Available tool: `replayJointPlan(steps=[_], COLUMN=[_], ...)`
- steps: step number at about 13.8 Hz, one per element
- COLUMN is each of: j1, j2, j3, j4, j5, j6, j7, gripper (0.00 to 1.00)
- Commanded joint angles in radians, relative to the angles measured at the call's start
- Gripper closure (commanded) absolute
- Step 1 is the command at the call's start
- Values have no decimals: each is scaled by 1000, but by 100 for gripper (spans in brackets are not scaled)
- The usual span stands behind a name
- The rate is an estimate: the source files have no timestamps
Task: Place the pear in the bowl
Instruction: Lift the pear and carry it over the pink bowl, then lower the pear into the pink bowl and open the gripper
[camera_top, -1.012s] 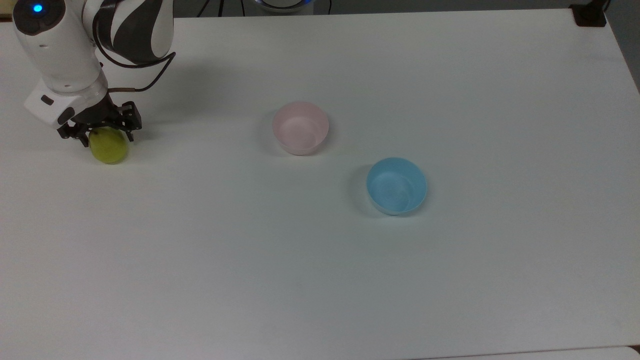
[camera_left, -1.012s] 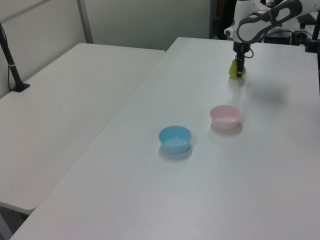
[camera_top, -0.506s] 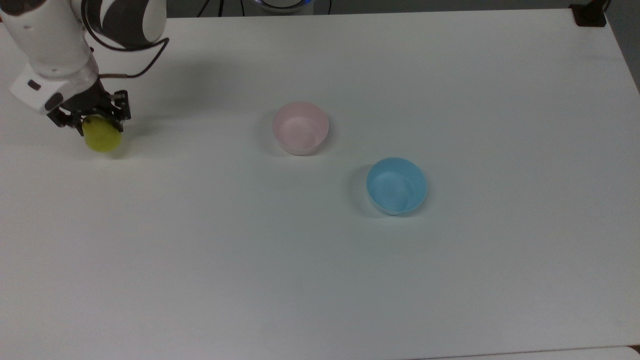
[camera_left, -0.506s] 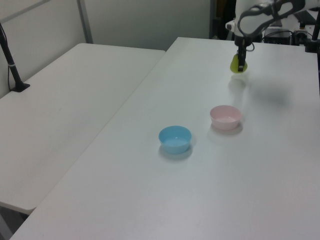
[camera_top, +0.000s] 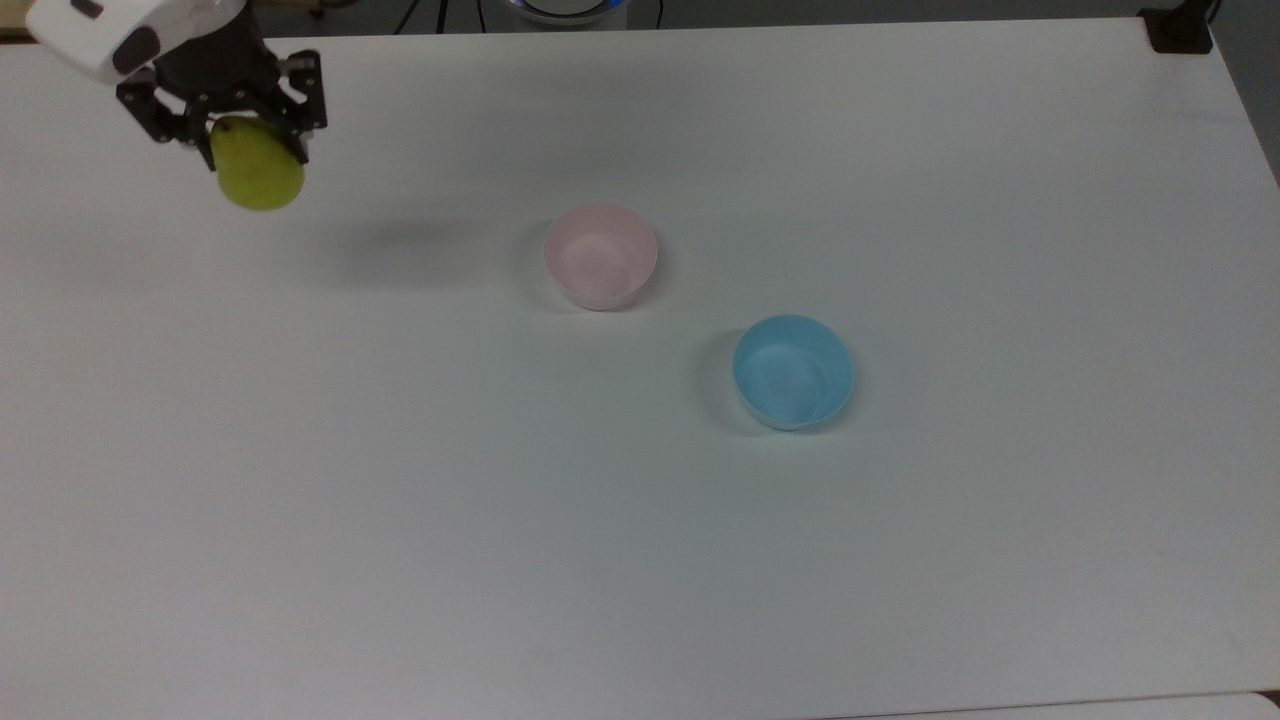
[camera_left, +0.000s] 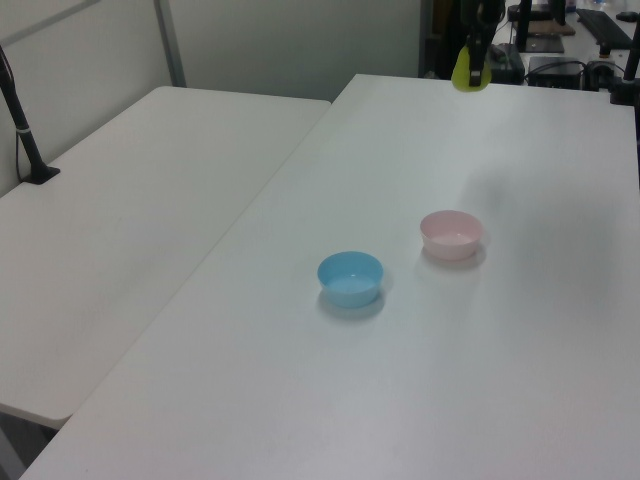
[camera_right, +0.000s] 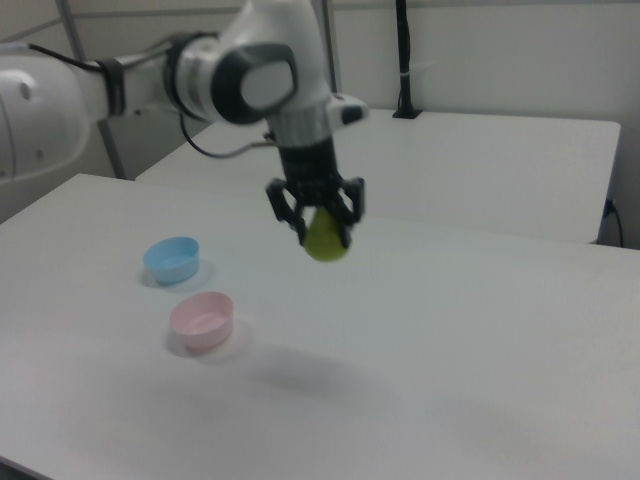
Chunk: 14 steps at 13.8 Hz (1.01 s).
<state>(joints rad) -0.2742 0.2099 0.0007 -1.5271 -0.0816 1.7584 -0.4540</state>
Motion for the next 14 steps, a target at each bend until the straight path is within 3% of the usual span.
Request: replayJointPlan(steps=[1, 4, 7, 9, 12, 14], j1=[56, 120, 297, 351, 429, 435], j2=[-32, -105, -156, -158, -205, -208], j3=[-18, -28, -122, -123, -130, -124], j4=[45, 12, -56, -90, -256, -344], j5=[46, 77, 149, 149, 148, 138], j6=[-91, -109, -99, -73, 71, 137], j7=[92, 97, 138, 176, 233, 239], gripper=[100, 100, 100, 100, 100, 100])
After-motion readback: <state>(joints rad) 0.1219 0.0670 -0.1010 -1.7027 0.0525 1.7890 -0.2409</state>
